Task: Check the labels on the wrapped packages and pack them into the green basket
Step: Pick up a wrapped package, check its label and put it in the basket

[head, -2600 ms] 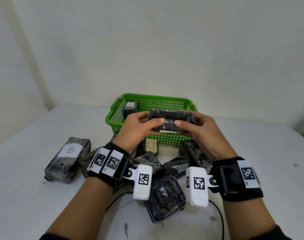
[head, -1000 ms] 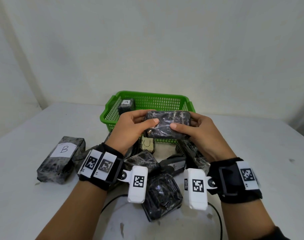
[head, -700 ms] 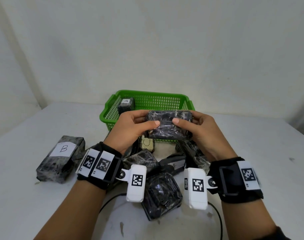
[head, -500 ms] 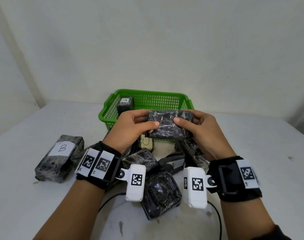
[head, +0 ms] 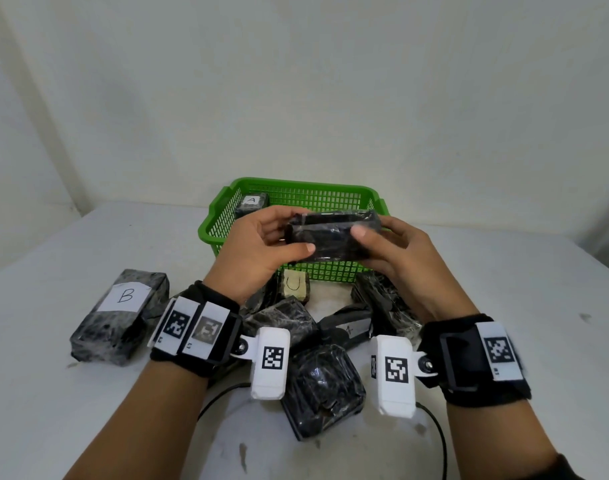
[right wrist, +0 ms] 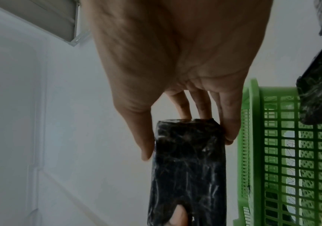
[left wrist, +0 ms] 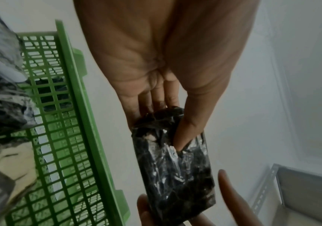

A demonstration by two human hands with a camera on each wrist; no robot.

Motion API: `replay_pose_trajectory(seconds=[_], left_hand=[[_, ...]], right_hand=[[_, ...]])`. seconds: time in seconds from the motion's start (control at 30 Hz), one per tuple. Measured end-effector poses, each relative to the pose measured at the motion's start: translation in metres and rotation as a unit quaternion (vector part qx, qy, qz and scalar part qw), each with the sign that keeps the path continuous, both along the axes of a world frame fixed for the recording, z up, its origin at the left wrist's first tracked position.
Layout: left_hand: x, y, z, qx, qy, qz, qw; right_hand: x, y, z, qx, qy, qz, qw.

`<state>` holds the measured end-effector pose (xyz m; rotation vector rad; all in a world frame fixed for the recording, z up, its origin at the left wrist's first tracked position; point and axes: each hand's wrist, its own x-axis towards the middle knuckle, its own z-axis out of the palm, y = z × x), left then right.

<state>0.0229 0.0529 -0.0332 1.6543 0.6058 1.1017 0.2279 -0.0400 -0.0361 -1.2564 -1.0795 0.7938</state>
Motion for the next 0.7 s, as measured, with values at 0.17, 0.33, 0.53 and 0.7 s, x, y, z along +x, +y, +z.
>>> replay_pose_trajectory(seconds=[0.17,0.33,0.53,0.7], left_hand=[[-0.0008,-0.0064,0.0035,0.025,-0.006,-0.042,0.999],[0.0013,-0.0076,0.0036,-0.073,-0.002,-0.079,0.994],[0.0073,-0.0075,0.0006,-0.09,0.009,-0.025,0.996],[0.0079,-0.0085,0.0002,-0.085,0.011,-0.038,0.996]], right_hand=[[-0.0028,-0.0044,0.006,-0.028,0.085,0.051,0.995],[0.0014,-0.0036,0.0019,0.017,0.072,0.003,0.997],[0.0006,-0.0015,-0.0003,0.008,0.028,0.01,1.0],[-0.002,-0.0024,0.0005,0.019,0.002,-0.01,1.0]])
